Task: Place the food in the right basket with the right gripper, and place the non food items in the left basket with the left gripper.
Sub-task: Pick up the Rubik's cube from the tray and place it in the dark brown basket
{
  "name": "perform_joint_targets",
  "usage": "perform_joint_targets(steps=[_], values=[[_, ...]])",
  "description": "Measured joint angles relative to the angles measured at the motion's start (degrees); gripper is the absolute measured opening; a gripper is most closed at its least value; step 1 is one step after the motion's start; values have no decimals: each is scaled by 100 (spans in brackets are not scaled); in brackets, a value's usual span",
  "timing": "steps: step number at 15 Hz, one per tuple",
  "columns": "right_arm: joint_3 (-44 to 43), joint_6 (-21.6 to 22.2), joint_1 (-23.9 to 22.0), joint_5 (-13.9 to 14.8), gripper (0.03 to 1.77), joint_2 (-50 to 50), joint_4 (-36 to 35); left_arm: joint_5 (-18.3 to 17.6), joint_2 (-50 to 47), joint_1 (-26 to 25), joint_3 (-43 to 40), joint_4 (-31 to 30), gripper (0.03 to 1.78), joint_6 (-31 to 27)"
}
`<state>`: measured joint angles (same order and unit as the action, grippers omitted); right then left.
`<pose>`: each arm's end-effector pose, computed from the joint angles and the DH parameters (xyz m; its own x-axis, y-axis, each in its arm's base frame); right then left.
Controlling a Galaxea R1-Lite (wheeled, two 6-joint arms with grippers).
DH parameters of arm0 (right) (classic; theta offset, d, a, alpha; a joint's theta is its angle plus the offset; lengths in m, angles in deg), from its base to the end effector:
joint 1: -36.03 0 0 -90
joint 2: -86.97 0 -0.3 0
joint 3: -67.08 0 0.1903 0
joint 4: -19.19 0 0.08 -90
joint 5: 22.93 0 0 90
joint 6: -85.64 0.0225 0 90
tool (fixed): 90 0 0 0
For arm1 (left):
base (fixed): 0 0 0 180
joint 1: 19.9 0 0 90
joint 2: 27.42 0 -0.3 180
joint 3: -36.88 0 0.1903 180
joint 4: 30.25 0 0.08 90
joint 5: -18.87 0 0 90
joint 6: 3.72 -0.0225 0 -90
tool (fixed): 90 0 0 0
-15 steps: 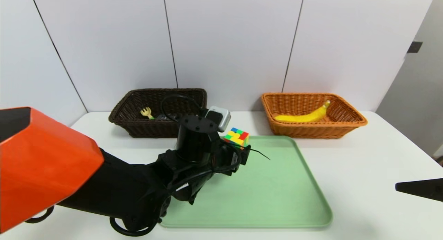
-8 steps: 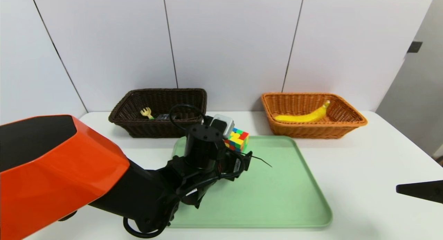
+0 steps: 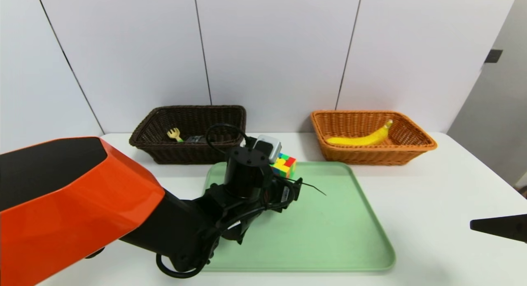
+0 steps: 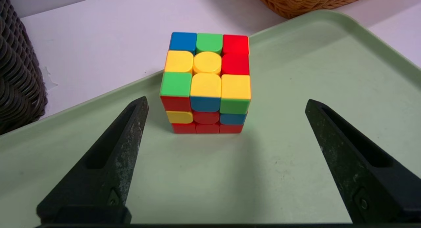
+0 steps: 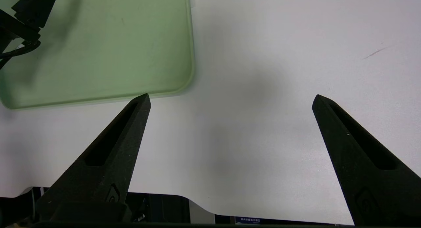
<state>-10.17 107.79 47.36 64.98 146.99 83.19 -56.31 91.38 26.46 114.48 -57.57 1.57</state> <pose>0.0999 0.0209 0.2416 0.6640 0.1702 -0.7281 0.0648 0.9570 0.2829 0.2709 -0.2757 0.1131 0.8328 -0.5027 -0.2319 0.5107 0.8593 -0.0284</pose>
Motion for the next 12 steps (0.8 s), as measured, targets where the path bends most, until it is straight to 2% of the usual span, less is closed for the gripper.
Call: perform_joint_targets(steps=[12], values=[[0,-2,-9,46,170,-33,16,-16,647,-163,800,67,169,0]])
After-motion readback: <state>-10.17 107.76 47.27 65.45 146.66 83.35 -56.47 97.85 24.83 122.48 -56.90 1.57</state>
